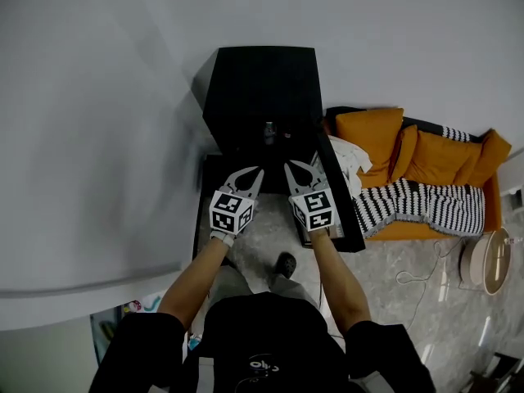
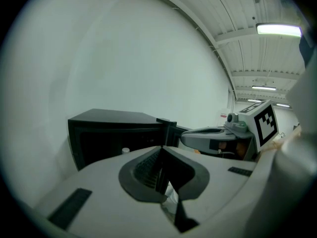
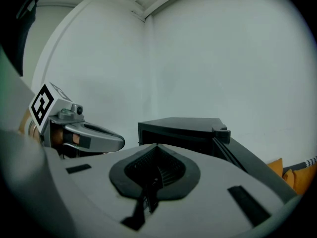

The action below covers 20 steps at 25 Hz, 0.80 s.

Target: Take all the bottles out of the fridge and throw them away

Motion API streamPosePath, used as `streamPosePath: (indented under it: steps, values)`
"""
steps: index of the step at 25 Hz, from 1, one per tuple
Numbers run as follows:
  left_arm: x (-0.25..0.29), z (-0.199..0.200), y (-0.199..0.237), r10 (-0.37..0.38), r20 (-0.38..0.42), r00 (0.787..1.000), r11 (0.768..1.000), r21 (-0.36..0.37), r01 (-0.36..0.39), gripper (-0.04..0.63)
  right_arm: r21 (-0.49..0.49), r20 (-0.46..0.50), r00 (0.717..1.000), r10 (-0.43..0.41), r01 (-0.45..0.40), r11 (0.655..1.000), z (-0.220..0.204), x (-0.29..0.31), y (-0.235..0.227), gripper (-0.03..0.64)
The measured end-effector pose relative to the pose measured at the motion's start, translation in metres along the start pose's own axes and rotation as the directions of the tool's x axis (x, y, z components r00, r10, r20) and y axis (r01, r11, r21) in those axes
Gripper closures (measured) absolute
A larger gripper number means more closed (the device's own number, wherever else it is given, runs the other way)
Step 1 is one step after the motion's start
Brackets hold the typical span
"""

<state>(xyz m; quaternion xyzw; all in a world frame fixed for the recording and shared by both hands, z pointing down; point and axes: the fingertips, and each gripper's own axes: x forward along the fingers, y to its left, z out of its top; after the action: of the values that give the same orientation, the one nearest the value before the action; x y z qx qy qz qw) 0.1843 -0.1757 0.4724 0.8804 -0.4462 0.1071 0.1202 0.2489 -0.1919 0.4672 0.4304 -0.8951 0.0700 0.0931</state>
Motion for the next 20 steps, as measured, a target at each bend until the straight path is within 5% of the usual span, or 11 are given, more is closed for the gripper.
streamPosePath:
  steps: [8,20]
  values:
    - [0.006,0.002,0.007,-0.019,-0.003,1.000,1.000,0.010,0.019,0.588,-0.016,0.000,1.000,0.010,-0.010,1.000,0.000,0.012,0.004,0.609]
    - [0.001,-0.012,0.076,-0.105,0.015,0.994,0.994,0.036,0.104,0.588,-0.025,-0.008,0.994,-0.113,0.112,0.993,-0.021,0.080,0.009,0.609]
